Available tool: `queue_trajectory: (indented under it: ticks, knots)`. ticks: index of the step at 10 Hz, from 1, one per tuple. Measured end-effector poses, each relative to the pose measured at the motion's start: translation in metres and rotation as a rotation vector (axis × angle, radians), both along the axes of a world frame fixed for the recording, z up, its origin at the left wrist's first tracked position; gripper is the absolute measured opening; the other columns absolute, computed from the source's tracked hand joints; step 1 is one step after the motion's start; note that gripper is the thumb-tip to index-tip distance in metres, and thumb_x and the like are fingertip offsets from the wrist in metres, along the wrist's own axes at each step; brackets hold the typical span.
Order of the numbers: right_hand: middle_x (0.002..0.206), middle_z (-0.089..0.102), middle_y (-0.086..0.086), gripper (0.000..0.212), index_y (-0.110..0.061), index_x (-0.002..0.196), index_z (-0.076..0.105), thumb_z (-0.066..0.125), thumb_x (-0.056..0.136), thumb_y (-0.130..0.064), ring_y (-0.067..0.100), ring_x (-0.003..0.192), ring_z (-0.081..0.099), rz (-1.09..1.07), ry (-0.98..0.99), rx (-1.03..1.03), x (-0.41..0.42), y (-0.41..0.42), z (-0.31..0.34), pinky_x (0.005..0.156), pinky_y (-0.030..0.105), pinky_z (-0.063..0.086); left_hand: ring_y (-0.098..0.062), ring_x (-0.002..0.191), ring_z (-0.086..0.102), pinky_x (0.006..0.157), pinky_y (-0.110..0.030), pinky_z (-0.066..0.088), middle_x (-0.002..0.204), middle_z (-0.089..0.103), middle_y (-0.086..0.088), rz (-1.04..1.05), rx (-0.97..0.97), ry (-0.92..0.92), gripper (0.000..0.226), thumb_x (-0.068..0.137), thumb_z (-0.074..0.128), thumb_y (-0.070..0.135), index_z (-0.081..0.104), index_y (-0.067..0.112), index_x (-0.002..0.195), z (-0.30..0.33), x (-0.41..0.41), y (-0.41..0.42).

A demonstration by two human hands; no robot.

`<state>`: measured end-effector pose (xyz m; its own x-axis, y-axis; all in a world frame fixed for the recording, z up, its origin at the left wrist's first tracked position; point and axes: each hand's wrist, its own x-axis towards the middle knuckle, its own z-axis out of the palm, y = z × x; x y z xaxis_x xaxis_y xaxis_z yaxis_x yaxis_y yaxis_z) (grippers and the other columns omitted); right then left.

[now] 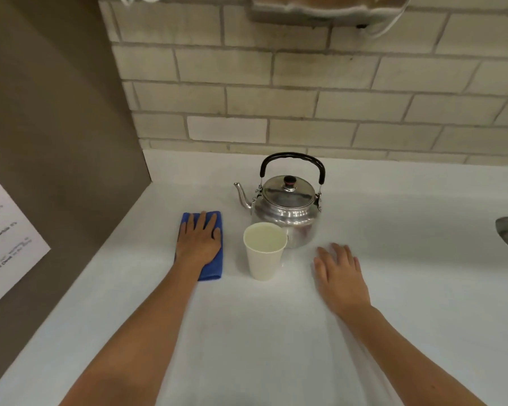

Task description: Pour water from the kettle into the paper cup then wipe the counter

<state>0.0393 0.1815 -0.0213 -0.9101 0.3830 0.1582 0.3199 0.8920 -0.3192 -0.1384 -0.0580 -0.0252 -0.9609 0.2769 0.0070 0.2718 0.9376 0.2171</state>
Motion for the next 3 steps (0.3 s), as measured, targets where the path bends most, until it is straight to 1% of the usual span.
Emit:
queue_trajectory:
  ticks: [2, 3]
  knots:
    - [0.146, 0.031, 0.012, 0.042, -0.017, 0.136, 0.037, 0.030, 0.098, -0.032, 0.030, 0.139, 0.015, 0.003, -0.023, -0.008, 0.003, 0.000, 0.007, 0.113, 0.040, 0.017, -0.025, 0.145, -0.002, 0.119, -0.038, -0.002, 0.159, -0.001, -0.001, -0.094, 0.002, -0.076, 0.053, 0.098, 0.015, 0.038, 0.003, 0.024, 0.147, 0.006, 0.002, -0.006]
    - [0.150, 0.026, 0.011, 0.045, -0.017, 0.140, 0.031, 0.026, 0.098, -0.034, 0.029, 0.142, 0.010, 0.024, -0.021, -0.018, -0.005, 0.002, 0.016, 0.116, 0.042, 0.013, -0.024, 0.145, -0.004, 0.119, -0.039, -0.001, 0.159, 0.000, -0.002, -0.077, 0.100, -0.110, 0.051, 0.098, 0.014, 0.037, 0.003, 0.025, 0.146, 0.012, 0.008, -0.008]
